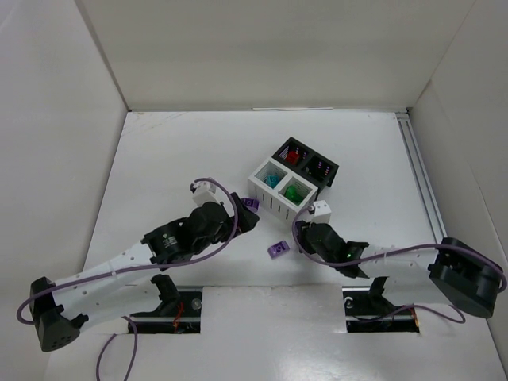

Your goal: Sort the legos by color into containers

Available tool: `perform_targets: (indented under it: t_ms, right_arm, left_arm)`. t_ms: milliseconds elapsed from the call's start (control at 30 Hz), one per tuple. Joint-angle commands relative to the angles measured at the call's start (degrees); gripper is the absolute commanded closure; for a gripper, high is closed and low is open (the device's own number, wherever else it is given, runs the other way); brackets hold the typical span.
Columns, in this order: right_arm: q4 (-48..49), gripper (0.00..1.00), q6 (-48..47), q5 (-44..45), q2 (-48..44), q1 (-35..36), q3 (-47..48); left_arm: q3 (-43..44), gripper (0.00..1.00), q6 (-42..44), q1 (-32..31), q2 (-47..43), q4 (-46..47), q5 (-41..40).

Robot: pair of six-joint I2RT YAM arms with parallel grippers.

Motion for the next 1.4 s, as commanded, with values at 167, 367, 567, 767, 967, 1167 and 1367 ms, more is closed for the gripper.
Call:
perform_targets:
  t_ms: [167,367,567,767,967,1167,1367]
  right_arm:
    - [-11.6,0.75,2.7,3.7,-5.1,0.6,1.2]
    - [-32.0,0.80,0.7,9.8,-23.0,0.6,6.2]
    - [-42.8,0.80,-16.7,15.3,-36.1,0.6,18.5]
    - [-41.4,0.80,-33.8,20.6,-21.8,0.6,34.9]
    - [-37.8,0.80,-41.4,17.1,-8.4,-7.0,45.0]
    - [-30.8,0.83,-47.9,-9.6,-3.3,-21.6,45.0]
    - [-28.9,0.78,-52.0,-28.2,1.5,-30.4,44.0]
  left_arm:
    - [-1.8,0.00,-2.0,-0.2,-0.9,0.0,-2.8]
    - [-3.0,0.00,-4.7,-0.2,2.1,0.0,-5.5]
    - [-4.8,0.00,-2.9,4.4,7.3,6.7,-3.1]
    - [-4.2,0.00,2.9,11.9,14.9,12.7,3.4]
    - [2.4,0.00,7.1,13.1,22.8,13.3,2.9]
    - [5.4,0.00,11.3,14.3,28.9,14.0,4.3]
    - [6.6,0.05,15.6,14.3,31.8,14.0,4.8]
